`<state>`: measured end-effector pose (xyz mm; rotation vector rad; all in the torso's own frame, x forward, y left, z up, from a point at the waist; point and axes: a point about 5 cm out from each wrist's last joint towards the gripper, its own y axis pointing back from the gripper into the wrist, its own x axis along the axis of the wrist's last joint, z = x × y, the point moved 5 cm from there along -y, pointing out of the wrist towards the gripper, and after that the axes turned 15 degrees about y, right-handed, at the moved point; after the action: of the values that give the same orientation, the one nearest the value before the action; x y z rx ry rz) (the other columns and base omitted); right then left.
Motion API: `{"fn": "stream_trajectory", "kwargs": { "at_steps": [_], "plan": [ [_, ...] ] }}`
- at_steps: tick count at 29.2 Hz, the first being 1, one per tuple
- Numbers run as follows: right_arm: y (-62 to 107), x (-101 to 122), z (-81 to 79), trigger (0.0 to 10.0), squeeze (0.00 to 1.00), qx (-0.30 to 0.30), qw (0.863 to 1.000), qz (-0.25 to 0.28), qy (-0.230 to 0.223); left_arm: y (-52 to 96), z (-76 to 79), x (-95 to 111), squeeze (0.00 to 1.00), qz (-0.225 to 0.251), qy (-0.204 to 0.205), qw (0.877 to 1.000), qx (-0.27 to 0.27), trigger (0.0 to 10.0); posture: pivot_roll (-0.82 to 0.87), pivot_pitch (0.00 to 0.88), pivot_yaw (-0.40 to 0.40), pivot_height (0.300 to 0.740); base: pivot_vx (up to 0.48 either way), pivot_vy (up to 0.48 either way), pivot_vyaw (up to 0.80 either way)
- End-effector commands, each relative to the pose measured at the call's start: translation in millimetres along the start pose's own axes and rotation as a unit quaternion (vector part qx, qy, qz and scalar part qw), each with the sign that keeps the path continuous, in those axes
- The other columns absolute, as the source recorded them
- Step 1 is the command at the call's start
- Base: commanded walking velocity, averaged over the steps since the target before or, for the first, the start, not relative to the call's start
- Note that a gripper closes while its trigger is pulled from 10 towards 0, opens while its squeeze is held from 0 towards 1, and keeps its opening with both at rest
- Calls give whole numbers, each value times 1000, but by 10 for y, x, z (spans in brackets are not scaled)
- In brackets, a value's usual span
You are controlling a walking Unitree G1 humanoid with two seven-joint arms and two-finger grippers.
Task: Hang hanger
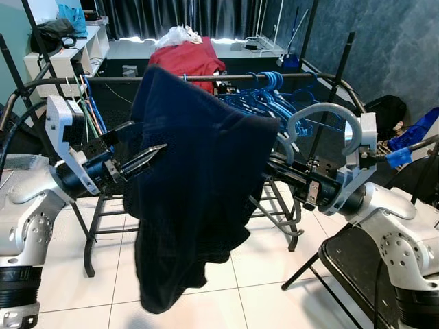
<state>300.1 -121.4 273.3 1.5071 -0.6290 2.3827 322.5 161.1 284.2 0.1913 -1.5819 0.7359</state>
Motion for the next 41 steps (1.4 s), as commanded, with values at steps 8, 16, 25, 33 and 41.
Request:
{"fn": "stream_trajectory", "kwargs": {
  "at_steps": [8,16,25,33,41],
  "plan": [
    [-18,136,19,0,0,2,1000,15,20,-175,143,-299,0,-28,36,999,-17,0,-20,51,-14,740,0,0,0],
    [-28,149,13,0,0,3,1000,18,21,-192,100,-272,0,-25,28,999,-2,0,-19,45,-12,740,0,0,0],
    [4,76,31,0,0,-4,1000,-3,24,-97,-182,-64,0,-5,-18,998,66,0,-17,50,-11,740,0,0,0],
    [381,-501,148,0,0,-31,980,-191,44,148,-657,490,0,69,-85,973,202,0,-23,47,-16,740,0,0,0],
    [504,-620,-1,0,0,-3,974,-226,24,278,-834,714,0,119,-86,953,267,0,-25,49,-15,740,0,0,0]
  ]
}}
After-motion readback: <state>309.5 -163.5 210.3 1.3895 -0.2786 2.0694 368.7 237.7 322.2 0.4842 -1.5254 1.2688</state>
